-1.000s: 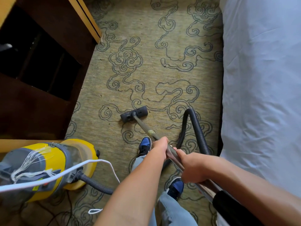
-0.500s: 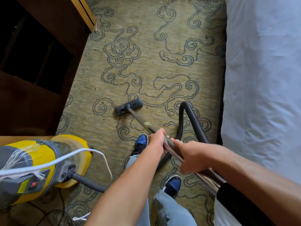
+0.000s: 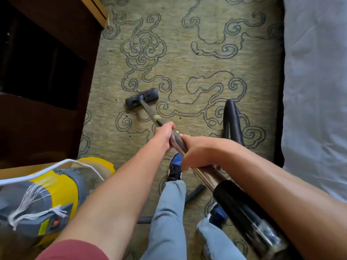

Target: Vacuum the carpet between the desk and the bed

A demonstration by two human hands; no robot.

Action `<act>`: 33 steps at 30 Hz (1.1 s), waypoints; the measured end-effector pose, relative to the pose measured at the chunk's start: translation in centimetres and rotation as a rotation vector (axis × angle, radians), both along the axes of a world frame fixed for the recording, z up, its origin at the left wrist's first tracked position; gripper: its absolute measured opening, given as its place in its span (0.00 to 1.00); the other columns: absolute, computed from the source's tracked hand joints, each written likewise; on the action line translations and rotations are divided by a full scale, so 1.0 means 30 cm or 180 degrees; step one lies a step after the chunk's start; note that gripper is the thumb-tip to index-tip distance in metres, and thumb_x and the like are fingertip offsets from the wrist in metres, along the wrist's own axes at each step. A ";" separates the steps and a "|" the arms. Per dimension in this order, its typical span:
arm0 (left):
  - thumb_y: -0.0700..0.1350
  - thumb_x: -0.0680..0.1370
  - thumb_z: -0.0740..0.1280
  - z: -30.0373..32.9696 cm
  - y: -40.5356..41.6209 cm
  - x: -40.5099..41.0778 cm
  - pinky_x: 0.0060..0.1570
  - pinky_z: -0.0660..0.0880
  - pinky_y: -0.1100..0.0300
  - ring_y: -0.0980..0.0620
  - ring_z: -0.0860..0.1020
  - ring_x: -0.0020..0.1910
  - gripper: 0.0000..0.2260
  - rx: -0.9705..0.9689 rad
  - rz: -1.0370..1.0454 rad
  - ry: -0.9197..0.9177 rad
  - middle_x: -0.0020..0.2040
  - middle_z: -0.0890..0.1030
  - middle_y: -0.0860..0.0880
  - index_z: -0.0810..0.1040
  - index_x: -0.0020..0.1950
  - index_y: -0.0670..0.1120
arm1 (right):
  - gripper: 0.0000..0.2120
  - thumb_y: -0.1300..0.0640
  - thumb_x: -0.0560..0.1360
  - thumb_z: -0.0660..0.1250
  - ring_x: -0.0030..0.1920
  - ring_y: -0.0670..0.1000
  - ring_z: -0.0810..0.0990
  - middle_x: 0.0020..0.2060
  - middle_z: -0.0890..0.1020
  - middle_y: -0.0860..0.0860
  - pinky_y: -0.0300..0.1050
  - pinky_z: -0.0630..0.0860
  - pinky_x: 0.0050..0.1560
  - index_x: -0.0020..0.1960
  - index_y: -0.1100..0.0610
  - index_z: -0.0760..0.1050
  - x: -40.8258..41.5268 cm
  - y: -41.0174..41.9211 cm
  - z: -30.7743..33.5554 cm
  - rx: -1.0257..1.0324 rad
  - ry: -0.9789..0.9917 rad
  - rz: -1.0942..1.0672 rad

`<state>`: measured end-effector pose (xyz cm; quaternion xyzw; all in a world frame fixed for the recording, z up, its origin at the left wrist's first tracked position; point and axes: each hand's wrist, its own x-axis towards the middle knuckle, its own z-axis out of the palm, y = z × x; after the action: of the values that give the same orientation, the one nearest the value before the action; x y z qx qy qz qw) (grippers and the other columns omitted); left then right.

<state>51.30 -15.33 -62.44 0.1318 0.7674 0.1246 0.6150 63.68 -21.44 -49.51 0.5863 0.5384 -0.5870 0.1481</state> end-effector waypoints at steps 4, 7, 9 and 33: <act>0.41 0.64 0.65 -0.010 0.203 -0.061 0.32 0.77 0.55 0.46 0.79 0.27 0.12 0.0020 -0.0067 0.0058 0.33 0.77 0.43 0.74 0.47 0.42 | 0.30 0.52 0.69 0.76 0.50 0.56 0.82 0.51 0.82 0.51 0.46 0.78 0.52 0.68 0.51 0.70 -0.057 0.209 -0.004 0.0071 0.0036 0.0056; 0.40 0.70 0.64 0.003 0.324 -0.098 0.28 0.76 0.58 0.46 0.79 0.25 0.08 0.0027 -0.0056 0.0061 0.33 0.77 0.44 0.73 0.48 0.42 | 0.30 0.52 0.70 0.76 0.48 0.55 0.80 0.47 0.79 0.50 0.45 0.74 0.47 0.69 0.51 0.70 -0.095 0.324 -0.019 0.0092 0.0013 0.0091; 0.41 0.71 0.65 -0.017 0.404 -0.131 0.31 0.76 0.58 0.45 0.79 0.30 0.06 0.0027 -0.0112 0.0116 0.35 0.77 0.44 0.73 0.47 0.42 | 0.31 0.52 0.69 0.76 0.47 0.54 0.80 0.47 0.80 0.50 0.45 0.74 0.46 0.69 0.51 0.69 -0.125 0.395 -0.040 0.0082 0.0020 0.0071; 0.41 0.77 0.65 -0.039 0.583 -0.378 0.31 0.74 0.57 0.48 0.77 0.25 0.05 -0.0209 0.0348 -0.0096 0.36 0.76 0.44 0.72 0.48 0.40 | 0.49 0.54 0.74 0.68 0.54 0.59 0.80 0.58 0.79 0.59 0.50 0.79 0.54 0.84 0.57 0.39 -0.413 0.556 -0.024 0.0093 -0.0070 0.0389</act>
<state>39.95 2.15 -63.60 0.0675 0.7677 0.1348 0.6228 51.27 -4.77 -50.23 0.5607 0.5800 -0.5625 0.1811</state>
